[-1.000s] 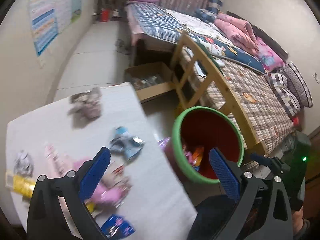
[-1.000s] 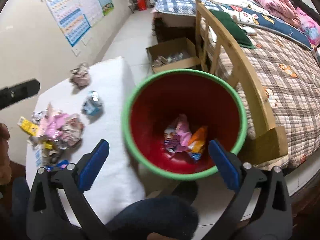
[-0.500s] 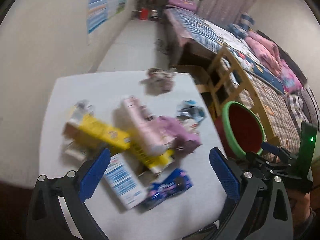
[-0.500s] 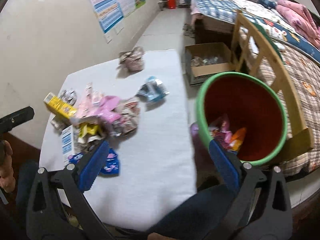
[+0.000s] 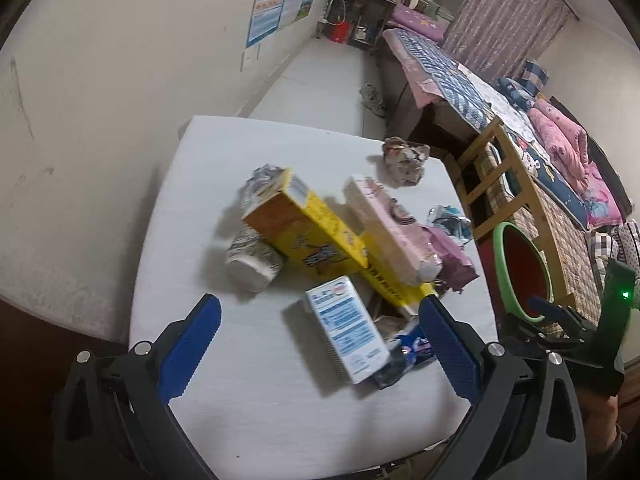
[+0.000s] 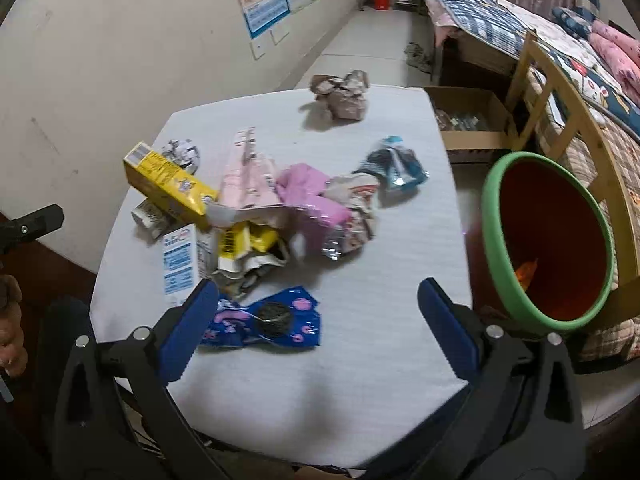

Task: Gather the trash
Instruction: 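Move both tools back over the table, then grasp the pink wrapper with the right tool while the left tool grasps the patterned paper cup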

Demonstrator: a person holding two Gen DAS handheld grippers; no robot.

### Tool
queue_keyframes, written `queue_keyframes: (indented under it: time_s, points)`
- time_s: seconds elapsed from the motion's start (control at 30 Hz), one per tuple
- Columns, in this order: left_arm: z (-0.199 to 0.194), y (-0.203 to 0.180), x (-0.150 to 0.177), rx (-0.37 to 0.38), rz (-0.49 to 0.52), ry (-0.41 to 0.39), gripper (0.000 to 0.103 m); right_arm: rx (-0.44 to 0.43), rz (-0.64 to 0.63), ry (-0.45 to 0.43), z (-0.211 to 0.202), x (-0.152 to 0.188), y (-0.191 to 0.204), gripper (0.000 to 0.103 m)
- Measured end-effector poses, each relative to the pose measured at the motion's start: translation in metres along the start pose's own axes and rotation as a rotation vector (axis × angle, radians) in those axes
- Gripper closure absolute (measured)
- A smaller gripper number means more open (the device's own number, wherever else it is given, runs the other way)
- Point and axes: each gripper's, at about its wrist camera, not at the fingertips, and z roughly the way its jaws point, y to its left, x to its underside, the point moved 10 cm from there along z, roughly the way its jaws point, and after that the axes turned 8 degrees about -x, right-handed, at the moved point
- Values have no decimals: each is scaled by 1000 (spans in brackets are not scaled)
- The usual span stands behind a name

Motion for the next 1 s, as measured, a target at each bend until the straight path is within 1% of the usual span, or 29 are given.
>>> queue_keyframes:
  time_s: [0.17, 0.4, 0.57, 0.77, 0.87, 0.93, 1.0]
  points:
    - [15, 12, 1, -14, 5, 18, 8, 9, -12, 8, 8, -3, 9, 5]
    - [47, 27, 5, -46, 34, 73, 8, 48, 6, 33, 23, -5, -3, 5]
    - [76, 37, 6, -103, 67, 105, 8, 62, 17, 54, 41, -7, -11, 5]
    - [110, 46, 4, -114, 60, 146, 8, 75, 45, 55, 59, -19, -22, 5]
    - [122, 48, 3, -119, 63, 157, 8, 76, 31, 60, 67, -25, -24, 5]
    - [130, 49, 2, -121, 67, 161, 9, 79, 14, 74, 73, -26, -24, 12]
    - [136, 50, 1, -120, 70, 161, 9, 82, -17, 90, 79, -26, -22, 24]
